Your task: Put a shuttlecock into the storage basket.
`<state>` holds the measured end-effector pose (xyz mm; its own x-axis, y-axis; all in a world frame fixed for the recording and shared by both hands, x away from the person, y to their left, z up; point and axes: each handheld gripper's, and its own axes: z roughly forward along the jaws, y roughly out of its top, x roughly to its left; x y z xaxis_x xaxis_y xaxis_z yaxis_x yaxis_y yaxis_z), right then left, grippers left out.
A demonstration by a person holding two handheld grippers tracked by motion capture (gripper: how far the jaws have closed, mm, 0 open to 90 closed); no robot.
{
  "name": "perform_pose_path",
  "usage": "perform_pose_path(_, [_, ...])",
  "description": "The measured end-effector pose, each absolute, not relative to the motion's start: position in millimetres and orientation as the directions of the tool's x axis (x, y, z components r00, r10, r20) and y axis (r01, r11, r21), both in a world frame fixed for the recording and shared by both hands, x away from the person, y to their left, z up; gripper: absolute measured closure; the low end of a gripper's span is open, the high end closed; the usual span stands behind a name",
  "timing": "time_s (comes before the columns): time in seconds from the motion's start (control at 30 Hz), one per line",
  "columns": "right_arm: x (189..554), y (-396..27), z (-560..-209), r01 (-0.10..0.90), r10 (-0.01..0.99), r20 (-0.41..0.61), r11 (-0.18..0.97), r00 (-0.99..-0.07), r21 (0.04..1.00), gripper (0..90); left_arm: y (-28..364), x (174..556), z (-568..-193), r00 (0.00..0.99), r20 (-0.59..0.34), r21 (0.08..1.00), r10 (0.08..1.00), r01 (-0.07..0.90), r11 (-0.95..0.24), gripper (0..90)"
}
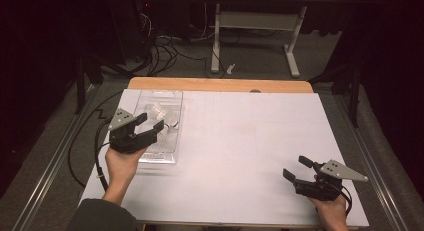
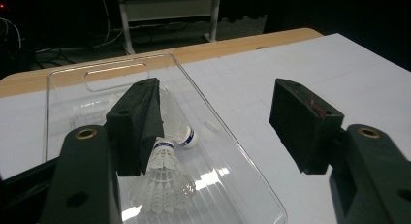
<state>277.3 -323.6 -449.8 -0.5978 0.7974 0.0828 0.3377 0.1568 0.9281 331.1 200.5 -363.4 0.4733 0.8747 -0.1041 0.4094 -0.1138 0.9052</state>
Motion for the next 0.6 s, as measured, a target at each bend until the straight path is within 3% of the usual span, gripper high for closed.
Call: perform_pose_path(0.6, [277.4,-323.6,-449.8,0.339,0.797,0.085,0.156,-0.598,0.928,21.3,206.6,323.4,-366.4,0.465,-0.116,0.907,0.877,0.411,-0.098,36.4])
